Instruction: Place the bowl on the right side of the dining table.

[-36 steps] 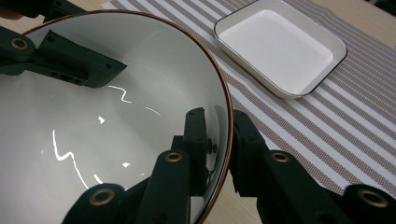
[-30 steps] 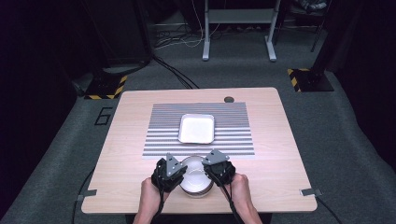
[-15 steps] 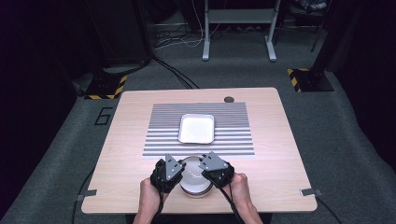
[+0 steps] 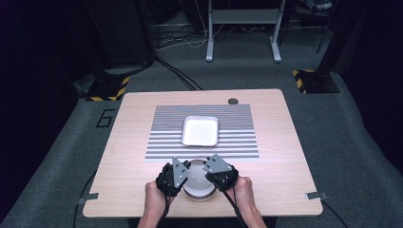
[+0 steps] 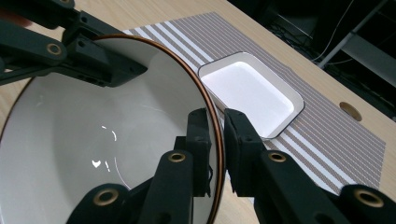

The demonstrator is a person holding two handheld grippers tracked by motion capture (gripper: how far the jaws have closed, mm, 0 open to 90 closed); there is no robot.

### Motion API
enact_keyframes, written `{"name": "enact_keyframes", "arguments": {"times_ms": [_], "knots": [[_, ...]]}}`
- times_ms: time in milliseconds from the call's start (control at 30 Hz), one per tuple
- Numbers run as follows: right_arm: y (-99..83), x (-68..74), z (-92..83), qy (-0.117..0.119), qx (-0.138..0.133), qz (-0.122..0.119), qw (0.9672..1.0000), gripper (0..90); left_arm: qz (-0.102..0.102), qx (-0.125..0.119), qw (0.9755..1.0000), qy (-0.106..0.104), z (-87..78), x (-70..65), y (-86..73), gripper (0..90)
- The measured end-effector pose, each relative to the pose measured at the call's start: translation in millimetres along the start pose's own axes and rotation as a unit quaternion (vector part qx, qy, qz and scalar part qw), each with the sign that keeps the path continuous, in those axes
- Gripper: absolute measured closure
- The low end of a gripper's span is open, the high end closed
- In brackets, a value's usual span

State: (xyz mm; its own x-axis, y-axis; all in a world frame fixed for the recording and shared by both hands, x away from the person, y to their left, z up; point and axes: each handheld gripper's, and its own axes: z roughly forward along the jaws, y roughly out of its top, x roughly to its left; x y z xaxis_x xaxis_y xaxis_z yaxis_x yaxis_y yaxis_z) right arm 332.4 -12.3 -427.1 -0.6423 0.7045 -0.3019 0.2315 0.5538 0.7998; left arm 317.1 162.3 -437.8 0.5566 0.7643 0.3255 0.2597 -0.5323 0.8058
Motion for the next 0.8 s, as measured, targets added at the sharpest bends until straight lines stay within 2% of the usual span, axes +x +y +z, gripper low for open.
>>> {"name": "enact_keyframes", "arguments": {"times_ms": [167,267,333,433,533,600,700,800], "knots": [[0.1,2.2,2.3,-0.012,0.008,0.0,0.9999,80.3,0.009,-0.008,0.9999,0.011,-2.2,-3.5,1.2,84.0],[2.5,4.6,5.4,-0.02,0.028,0.008,0.9994,80.3,0.018,-0.006,0.9997,0.015,-4.3,-3.8,3.2,83.7],[2.3,2.5,5.6,-0.012,0.028,0.013,0.9995,80.2,0.015,-0.008,0.9998,0.014,-4.3,-3.9,3.0,83.7],[0.5,-3.3,5.9,0.01,0.029,0.035,0.9989,80.2,0.017,-0.009,0.9997,0.014,-4.1,-4.4,3.8,83.6],[-0.6,-4.8,10.5,0.018,0.038,0.036,0.9985,79.7,0.017,-0.007,0.9997,0.014,-4.4,-4.0,3.7,83.5],[-1.0,-4.6,10.6,0.017,0.032,0.035,0.9987,80.4,0.019,-0.005,0.9997,0.015,-4.6,-3.0,3.2,83.5],[-2.6,-5.6,9.1,0.022,0.022,0.033,0.999,81.9,0.012,-0.005,0.9999,0.009,-3.2,-1.6,2.4,83.6],[-2.8,-4.1,7.1,0.019,0.018,0.028,0.9992,83.2,0.012,0.008,0.9999,0.007,-0.4,0.3,2.4,81.7]]}}
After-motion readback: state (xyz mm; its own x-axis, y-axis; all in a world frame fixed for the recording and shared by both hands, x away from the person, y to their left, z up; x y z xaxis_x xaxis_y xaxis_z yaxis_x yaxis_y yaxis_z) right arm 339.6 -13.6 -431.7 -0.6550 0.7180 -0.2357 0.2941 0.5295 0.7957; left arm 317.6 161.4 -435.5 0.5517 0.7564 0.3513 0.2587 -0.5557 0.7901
